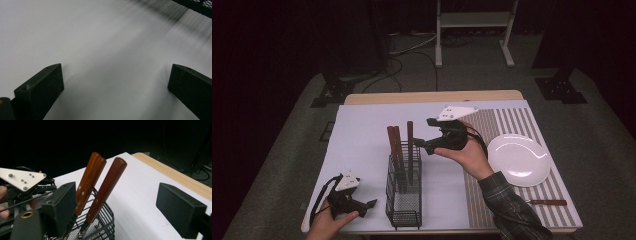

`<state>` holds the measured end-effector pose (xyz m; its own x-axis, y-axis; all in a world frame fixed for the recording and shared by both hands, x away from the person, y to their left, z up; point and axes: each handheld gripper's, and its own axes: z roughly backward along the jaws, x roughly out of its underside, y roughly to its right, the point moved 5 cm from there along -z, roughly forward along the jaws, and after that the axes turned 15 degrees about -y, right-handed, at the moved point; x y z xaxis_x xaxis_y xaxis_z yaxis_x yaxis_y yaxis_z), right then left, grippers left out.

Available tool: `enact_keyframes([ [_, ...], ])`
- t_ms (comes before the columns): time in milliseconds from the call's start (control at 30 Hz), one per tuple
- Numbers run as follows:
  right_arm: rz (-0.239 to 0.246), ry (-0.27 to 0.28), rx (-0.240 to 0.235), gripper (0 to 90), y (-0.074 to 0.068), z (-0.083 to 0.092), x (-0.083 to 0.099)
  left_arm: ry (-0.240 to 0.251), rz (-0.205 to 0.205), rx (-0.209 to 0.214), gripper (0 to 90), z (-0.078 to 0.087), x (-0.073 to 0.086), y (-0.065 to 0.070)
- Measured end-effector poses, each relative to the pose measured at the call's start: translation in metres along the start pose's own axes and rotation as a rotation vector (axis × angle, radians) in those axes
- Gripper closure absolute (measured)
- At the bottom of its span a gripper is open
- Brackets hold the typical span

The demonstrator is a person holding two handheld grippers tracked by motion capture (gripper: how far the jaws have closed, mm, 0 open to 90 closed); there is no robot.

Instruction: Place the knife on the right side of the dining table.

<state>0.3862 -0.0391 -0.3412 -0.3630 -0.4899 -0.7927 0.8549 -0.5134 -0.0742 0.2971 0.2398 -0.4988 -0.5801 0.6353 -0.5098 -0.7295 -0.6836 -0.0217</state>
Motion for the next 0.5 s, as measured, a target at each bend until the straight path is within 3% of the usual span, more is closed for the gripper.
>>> enact_keyframes([
  [500,-0.003,0.016,-0.002,27.0,0.006,-0.017,-0.016,-0.004,-0.001,0.001,0.0,0.0,0.0,0.0],
])
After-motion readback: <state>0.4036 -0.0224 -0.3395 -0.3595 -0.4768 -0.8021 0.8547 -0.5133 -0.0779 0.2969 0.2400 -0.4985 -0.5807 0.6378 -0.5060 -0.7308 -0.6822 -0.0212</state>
